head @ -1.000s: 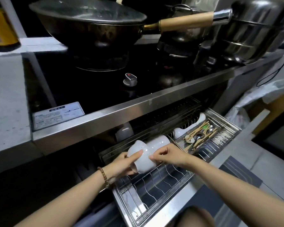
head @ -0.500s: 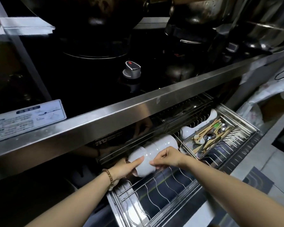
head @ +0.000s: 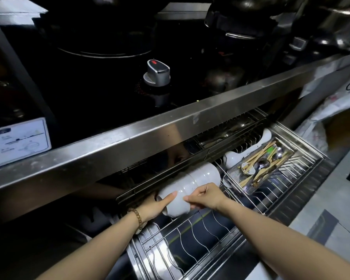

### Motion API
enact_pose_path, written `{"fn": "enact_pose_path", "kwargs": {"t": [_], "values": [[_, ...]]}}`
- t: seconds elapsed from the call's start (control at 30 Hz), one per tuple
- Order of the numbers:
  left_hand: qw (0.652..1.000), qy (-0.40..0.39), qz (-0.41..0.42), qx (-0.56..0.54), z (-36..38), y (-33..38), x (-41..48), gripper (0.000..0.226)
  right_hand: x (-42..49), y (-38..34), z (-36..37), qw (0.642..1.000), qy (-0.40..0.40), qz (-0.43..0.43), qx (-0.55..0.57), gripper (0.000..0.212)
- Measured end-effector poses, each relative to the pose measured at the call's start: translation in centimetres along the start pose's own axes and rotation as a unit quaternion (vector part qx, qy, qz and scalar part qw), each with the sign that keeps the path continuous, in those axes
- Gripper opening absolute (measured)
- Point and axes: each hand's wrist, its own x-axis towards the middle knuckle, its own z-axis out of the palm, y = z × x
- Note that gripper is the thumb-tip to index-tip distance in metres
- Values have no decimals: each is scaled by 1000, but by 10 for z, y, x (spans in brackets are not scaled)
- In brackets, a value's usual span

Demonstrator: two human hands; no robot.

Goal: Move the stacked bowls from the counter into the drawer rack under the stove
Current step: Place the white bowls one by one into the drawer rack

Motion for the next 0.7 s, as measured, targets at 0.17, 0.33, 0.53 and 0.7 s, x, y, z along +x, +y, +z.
{"fn": "enact_pose_path", "kwargs": {"t": [0.17, 0.33, 0.53, 0.7], "values": [[999, 39, -27, 12, 3, -4, 5, 77, 6, 4, 2, 1000, 22, 13, 7, 20], [998, 63, -9, 1, 7, -7, 7, 76, 7, 3, 0, 999, 19, 28, 9, 19], [999, 47, -5, 25, 0, -3, -9, 90, -8, -9, -8, 999, 14, 28, -5, 15], [999, 49, 4, -4, -1, 18, -36, 79, -38, -29, -24, 1000, 17, 5, 17, 11]]}}
